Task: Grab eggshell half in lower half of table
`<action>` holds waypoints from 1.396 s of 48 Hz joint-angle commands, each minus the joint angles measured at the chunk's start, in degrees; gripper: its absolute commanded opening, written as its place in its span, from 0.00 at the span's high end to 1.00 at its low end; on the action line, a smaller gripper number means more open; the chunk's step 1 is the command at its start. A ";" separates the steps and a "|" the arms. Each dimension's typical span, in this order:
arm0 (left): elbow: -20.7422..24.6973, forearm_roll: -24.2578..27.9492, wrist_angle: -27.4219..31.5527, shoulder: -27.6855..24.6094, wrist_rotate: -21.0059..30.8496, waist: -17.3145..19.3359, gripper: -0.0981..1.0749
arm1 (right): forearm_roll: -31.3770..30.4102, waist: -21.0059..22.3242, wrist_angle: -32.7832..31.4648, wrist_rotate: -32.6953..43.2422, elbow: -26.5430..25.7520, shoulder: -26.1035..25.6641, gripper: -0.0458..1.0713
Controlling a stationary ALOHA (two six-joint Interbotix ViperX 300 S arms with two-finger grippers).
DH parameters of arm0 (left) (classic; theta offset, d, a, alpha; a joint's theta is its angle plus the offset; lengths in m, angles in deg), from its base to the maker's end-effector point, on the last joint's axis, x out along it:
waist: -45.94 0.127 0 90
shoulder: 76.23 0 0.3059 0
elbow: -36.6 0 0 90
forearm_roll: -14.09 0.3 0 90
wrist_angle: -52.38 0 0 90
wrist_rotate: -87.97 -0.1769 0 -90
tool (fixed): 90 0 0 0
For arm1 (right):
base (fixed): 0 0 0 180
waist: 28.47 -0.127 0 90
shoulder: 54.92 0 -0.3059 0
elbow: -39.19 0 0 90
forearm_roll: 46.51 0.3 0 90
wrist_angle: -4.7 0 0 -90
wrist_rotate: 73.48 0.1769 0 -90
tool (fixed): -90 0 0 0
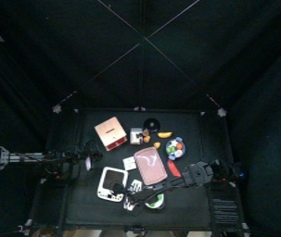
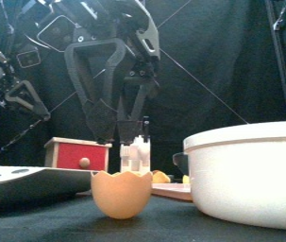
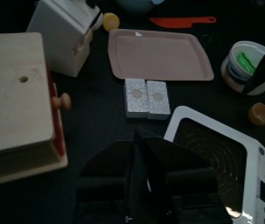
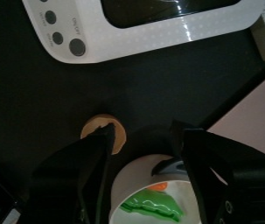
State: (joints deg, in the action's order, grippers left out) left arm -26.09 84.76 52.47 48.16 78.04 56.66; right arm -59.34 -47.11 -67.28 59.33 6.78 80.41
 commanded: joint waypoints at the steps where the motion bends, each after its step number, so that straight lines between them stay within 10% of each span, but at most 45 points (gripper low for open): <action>1: 0.88 -0.09 -0.09 -0.18 0.00 0.09 0.44 | 0.26 -0.35 0.26 0.00 -0.79 -1.32 0.17; 67: 0.79 0.09 -0.09 -0.18 0.00 0.09 0.44 | -0.70 -0.18 1.14 0.26 2.90 1.85 0.17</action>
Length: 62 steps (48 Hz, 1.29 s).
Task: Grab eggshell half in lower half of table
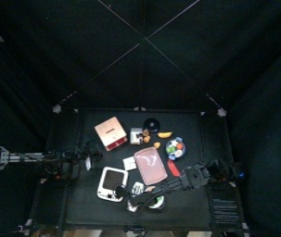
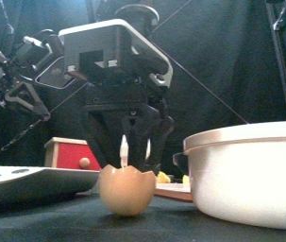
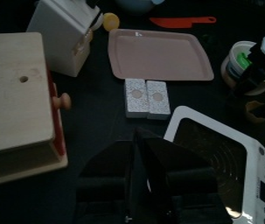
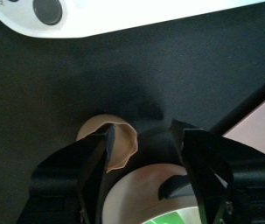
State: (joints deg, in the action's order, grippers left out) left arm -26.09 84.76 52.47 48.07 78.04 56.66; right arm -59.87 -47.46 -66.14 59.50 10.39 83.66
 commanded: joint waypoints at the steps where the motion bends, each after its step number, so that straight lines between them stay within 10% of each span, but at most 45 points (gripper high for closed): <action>1: 0.79 0.09 -0.09 -0.09 0.00 0.09 0.44 | -0.18 0.18 -0.09 0.00 -0.70 -1.41 0.17; 44: 0.97 0.09 -0.09 -0.09 0.00 0.09 0.44 | -0.62 0.26 1.05 -0.26 0.35 -1.14 0.19; 62: 1.49 0.18 -0.09 -0.09 0.00 0.09 0.44 | -1.67 0.35 2.72 -0.26 1.41 -1.58 0.50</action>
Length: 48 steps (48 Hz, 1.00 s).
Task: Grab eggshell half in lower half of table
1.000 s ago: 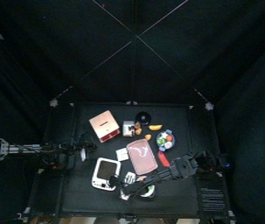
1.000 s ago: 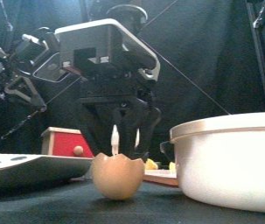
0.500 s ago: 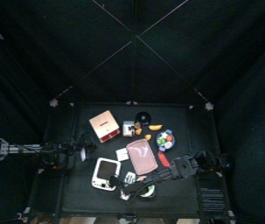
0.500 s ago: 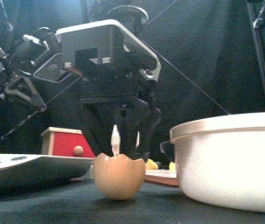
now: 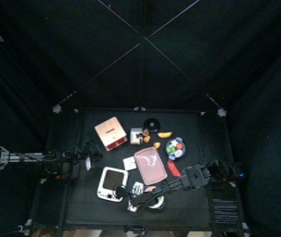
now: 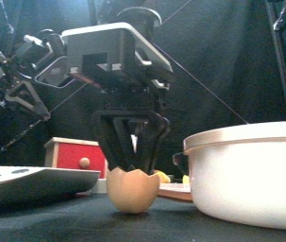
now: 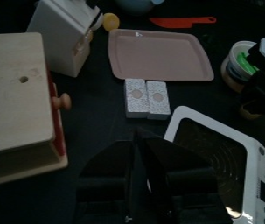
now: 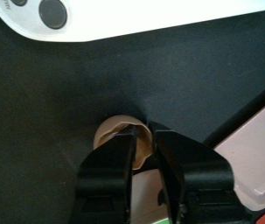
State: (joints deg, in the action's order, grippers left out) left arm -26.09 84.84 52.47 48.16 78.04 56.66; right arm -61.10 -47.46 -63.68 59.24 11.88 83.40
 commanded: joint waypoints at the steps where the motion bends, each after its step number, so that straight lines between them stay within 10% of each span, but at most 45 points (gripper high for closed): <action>1: 1.58 0.18 -0.18 -0.18 -0.09 0.09 0.44 | -0.79 0.35 0.26 0.00 -0.09 -1.49 0.51; 48: 1.14 0.62 -0.70 2.20 0.00 -0.44 0.44 | -1.67 2.55 -2.37 -1.05 -2.64 -6.86 0.63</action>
State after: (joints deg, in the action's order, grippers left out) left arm -25.74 85.28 52.03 50.45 78.04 56.31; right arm -62.77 -45.79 -65.70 58.80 11.44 80.85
